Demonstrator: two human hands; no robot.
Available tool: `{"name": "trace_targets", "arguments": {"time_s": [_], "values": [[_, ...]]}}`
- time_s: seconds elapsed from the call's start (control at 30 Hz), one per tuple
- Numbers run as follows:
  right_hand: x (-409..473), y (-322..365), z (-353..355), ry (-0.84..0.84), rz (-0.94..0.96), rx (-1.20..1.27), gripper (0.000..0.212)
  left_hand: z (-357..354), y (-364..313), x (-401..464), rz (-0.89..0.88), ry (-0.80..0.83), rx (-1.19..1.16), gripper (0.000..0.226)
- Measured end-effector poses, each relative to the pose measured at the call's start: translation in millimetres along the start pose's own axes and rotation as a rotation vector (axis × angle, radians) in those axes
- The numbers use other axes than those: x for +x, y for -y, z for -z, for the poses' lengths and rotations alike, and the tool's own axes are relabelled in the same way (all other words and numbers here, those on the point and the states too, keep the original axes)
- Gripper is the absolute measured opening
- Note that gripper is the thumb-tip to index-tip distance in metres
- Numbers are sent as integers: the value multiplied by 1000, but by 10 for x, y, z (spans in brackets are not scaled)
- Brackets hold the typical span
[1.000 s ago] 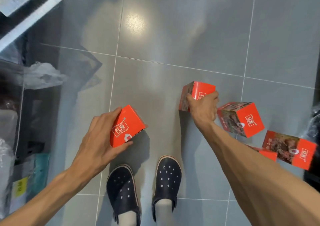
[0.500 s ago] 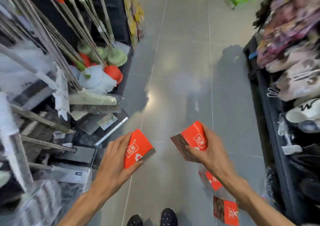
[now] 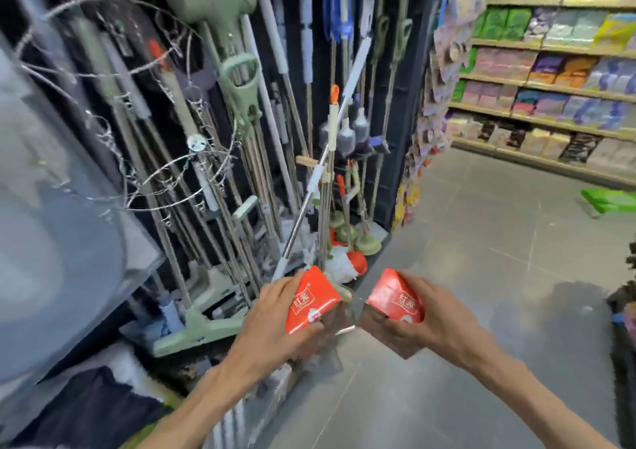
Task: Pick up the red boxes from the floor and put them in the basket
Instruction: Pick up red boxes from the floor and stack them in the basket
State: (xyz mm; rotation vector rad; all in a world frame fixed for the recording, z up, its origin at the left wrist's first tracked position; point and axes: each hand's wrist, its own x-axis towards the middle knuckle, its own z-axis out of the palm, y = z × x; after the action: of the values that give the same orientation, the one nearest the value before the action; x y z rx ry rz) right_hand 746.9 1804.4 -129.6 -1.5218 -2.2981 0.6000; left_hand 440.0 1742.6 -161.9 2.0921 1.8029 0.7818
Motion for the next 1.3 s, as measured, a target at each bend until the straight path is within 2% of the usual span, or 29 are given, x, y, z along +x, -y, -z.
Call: {"name": "trace_targets", "arguments": {"time_s": [0.13, 0.27, 0.43, 0.57, 0.67, 0.8, 0.9, 1.1, 1.2, 1.3], "values": [[293, 607, -102, 134, 265, -61, 98, 484, 9, -746, 243, -169, 84, 94], [390, 1415, -473, 281, 550, -78, 94, 893, -47, -1805, 495, -362, 195, 93], [-131, 2839, -1025, 468, 933, -67, 89, 1311, -343, -3411, 835, -530, 306, 97], [-1024, 3991, -1443, 664, 1186, -37, 90, 1509, -806, -4823, 1086, -690, 363, 93], [-1967, 4792, -1661, 739, 1388, -2, 103, 1575, -1257, -5865, 1261, -811, 396, 92], [-3366, 5583, -2069, 848, 1593, -19, 82, 1530, -1825, -7286, 1437, -971, 465, 96], [-4442, 6077, -2409, 950, 1709, 28, 83, 1531, -2283, -8277, 1590, -1021, 485, 103], [-6420, 6942, -2848, 1094, 1874, 95, 88, 1692, -3048, -9849, 1804, -1095, 557, 92], [-7226, 7371, -3010, 1133, 1956, 113, 91, 1814, -3280, -10496, 1871, -1137, 600, 87], [-7926, 7812, -3186, 1178, 2013, 144, 82, 1944, -3370, -11136, 1945, -1177, 626, 91]]}}
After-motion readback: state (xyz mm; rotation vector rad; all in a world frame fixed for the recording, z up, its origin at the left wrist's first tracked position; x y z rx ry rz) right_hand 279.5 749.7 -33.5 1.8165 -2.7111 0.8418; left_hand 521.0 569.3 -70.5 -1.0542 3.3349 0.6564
